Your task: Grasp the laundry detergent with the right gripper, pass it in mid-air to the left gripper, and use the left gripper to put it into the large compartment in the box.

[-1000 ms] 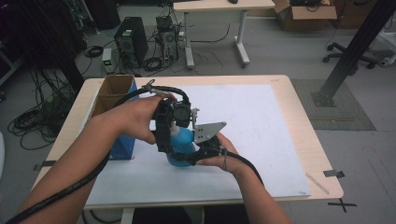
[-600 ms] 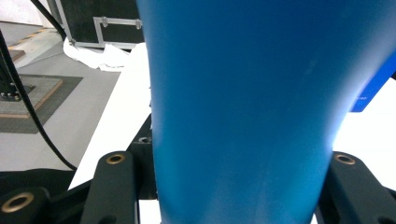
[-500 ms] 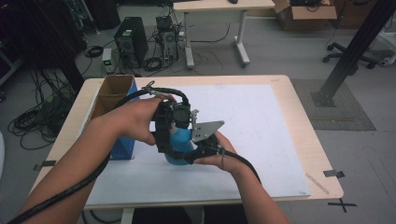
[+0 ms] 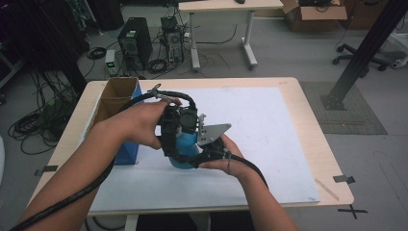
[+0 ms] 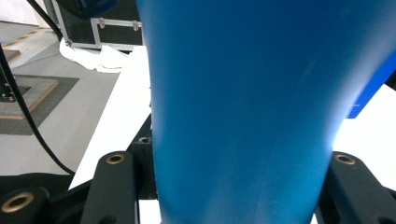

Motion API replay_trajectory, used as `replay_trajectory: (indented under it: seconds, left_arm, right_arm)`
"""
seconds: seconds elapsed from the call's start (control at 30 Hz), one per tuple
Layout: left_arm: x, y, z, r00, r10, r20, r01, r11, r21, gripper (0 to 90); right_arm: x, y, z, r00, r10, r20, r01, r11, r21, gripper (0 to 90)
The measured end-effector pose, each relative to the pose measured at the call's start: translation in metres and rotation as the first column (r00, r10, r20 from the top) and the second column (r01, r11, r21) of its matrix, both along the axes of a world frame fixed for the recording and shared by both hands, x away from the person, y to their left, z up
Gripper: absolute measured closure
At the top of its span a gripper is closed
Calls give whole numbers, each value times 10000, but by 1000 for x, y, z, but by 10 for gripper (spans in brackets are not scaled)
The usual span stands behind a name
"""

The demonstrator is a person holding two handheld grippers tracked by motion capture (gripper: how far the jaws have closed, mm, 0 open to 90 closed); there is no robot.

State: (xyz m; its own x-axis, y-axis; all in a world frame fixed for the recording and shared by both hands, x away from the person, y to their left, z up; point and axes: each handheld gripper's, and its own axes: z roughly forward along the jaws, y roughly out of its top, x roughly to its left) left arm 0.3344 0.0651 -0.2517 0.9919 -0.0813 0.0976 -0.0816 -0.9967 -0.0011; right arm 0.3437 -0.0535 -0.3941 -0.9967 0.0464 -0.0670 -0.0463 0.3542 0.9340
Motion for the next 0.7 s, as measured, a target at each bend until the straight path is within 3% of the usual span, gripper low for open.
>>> replay_trajectory:
  seconds: [0.7]
  left_arm:
    - [-2, -1, 0, 10000, 26, 23, -26, 9999, 147, 312]
  right_arm:
    - [-1, 1, 2, 10000, -4, -56, 5, 10000, 53, 450]
